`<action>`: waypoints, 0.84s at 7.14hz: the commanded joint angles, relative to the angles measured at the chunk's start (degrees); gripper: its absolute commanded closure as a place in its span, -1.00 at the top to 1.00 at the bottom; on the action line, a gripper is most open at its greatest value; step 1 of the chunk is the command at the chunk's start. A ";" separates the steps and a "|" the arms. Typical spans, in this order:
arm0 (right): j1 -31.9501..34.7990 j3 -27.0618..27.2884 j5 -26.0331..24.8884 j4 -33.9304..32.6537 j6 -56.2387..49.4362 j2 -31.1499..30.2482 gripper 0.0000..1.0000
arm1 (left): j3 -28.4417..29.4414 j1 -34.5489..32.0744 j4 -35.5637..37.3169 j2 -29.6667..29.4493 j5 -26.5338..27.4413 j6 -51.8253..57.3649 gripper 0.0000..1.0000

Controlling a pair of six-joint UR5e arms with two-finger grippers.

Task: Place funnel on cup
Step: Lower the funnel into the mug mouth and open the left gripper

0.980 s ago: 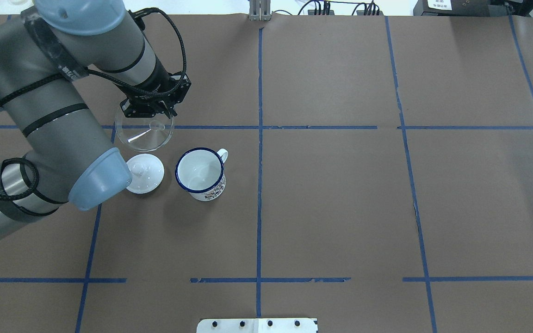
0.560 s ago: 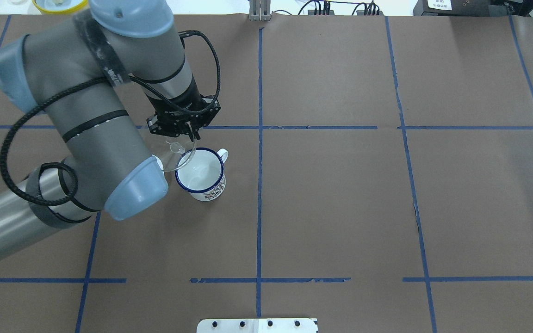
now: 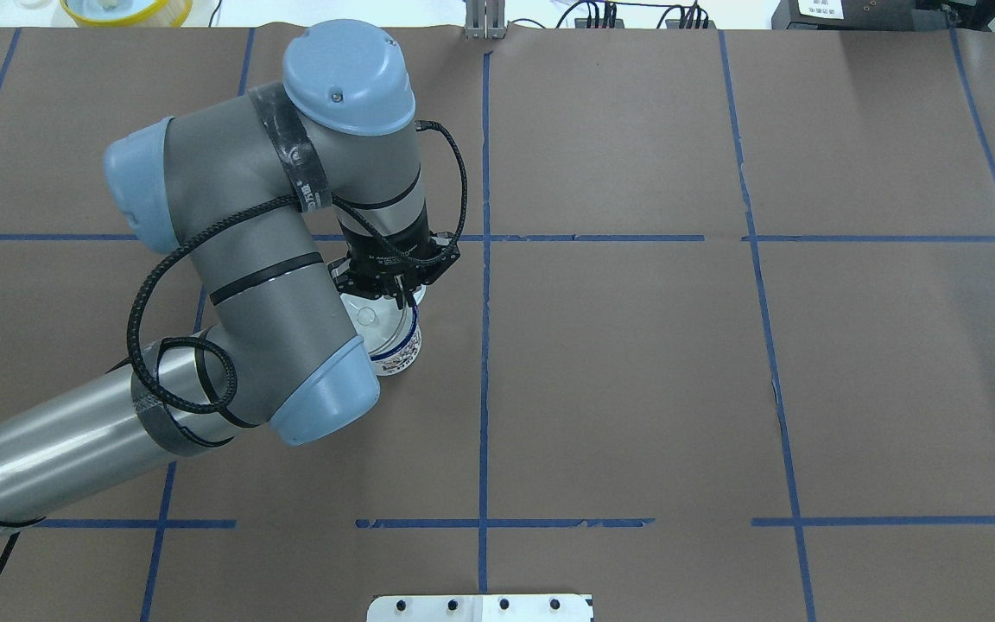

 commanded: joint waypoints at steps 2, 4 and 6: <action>0.00 0.00 0.00 0.00 0.00 0.00 1.00 | 1.34 0.14 -1.10 0.03 -0.03 1.36 -1.00; 0.00 0.00 0.00 0.00 0.00 0.00 1.00 | 1.25 0.14 -1.19 0.29 -0.03 1.10 0.98; 0.00 0.00 0.00 0.00 0.00 0.00 1.00 | 0.20 0.05 -2.16 1.17 1.11 1.09 1.00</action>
